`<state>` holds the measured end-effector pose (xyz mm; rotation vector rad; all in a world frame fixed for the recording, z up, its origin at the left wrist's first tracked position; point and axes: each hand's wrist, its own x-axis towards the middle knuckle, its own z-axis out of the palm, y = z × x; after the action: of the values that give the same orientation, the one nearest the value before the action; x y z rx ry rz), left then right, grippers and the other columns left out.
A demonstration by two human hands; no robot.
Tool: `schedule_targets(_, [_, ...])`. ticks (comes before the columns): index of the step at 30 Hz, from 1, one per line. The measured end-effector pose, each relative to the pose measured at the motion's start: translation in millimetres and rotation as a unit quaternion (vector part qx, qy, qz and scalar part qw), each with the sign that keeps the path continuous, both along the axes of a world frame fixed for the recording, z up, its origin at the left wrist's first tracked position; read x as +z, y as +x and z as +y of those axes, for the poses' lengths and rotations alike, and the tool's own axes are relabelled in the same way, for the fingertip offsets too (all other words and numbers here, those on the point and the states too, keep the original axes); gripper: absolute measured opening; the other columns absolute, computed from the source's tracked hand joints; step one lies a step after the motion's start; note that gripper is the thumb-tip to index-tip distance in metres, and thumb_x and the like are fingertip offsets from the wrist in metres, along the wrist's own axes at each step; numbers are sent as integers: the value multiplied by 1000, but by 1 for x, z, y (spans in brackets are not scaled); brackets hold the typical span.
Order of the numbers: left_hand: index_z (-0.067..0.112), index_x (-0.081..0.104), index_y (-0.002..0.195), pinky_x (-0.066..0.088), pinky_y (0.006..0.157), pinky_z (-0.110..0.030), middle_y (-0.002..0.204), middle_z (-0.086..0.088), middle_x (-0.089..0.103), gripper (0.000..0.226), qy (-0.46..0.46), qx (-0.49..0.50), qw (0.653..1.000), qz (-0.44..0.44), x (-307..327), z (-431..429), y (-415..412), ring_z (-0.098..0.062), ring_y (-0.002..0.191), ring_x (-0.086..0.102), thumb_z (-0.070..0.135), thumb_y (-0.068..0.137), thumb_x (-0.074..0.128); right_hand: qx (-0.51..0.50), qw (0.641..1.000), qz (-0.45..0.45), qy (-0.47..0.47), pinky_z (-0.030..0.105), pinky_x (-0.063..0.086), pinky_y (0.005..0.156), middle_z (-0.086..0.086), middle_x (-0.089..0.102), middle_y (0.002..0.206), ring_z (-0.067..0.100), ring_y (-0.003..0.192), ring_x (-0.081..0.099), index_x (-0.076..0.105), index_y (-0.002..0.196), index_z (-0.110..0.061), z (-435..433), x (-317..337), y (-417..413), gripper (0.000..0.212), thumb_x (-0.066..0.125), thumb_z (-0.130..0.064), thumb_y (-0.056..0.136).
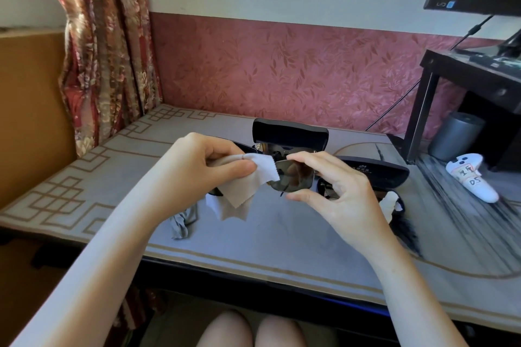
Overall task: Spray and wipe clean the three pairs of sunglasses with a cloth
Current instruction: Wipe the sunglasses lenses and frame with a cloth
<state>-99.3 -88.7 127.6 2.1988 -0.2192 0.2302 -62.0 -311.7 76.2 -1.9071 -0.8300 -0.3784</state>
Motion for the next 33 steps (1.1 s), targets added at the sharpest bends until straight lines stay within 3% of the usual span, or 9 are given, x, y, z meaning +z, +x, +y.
schedule_targets(4, [29, 75, 78, 42, 61, -17, 74, 4, 71, 13, -17, 7, 1000, -3, -3, -5, 1, -9, 72, 65, 36, 85, 66, -4, 1000, 7, 13, 11, 38, 93, -7, 65, 105, 5, 103, 58, 66, 117, -18, -1, -1, -1, 43, 78, -9, 77])
schedule_targets(7, [31, 73, 75, 39, 57, -12, 71, 8, 70, 15, -21, 13, 1000, -13, -3, -8, 0, -2, 64, 60, 34, 87, 65, -3, 1000, 17, 24, 15, 39, 94, -10, 65, 104, 7, 103, 59, 66, 116, -20, -1, 1, -1, 42, 78, -10, 77])
schedule_targets(11, [25, 75, 84, 42, 59, -10, 77, 3, 72, 12, -16, -12, 1000, 2, 0, -3, -1, -2, 66, 62, 26, 89, 64, 3, 999, 28, 30, 28, 44, 99, -13, 64, 105, 12, 107, 60, 66, 117, -23, -2, 2, -1, 42, 78, -13, 77])
schedule_targets(14, [28, 74, 92, 51, 68, -10, 85, 15, 73, 15, -25, -44, 998, 32, 2, 0, -5, 1, 75, 67, 17, 81, 74, 2, 999, 27, 33, 35, 45, 100, -11, 64, 104, 15, 106, 60, 66, 115, -25, -3, 2, -2, 42, 78, -13, 76])
schedule_targets(18, [30, 73, 90, 49, 68, -11, 85, 20, 71, 17, 17, -20, 1000, -16, -3, -3, -4, 2, 76, 66, 24, 76, 79, -2, 999, 24, 24, 32, 45, 97, -14, 63, 102, 12, 103, 60, 67, 115, -22, -2, 4, -1, 43, 79, -9, 76])
schedule_targets(22, [35, 69, 77, 41, 59, -8, 73, 19, 69, 6, 10, 6, 998, -54, -6, -6, -2, 4, 68, 61, 31, 81, 72, 3, 1000, 14, 17, 20, 43, 94, -14, 63, 102, 11, 101, 60, 66, 116, -19, -1, 5, 0, 42, 79, -11, 77])
schedule_targets(29, [22, 73, 74, 31, 53, -21, 69, -11, 64, 24, -34, 48, 996, -62, -10, -8, 1, -8, 58, 48, 38, 87, 64, 8, 1000, 13, 27, 22, 43, 98, -14, 64, 105, 11, 106, 60, 66, 119, -17, 0, 4, -1, 43, 77, -15, 77])
schedule_targets(33, [23, 74, 79, 39, 58, -19, 75, -9, 69, 19, -49, 18, 998, -34, -9, -5, 0, -17, 64, 59, 30, 91, 62, 7, 999, 18, 28, 27, 45, 100, -9, 65, 107, 12, 107, 61, 66, 119, -19, -1, 3, -1, 44, 77, -15, 77])
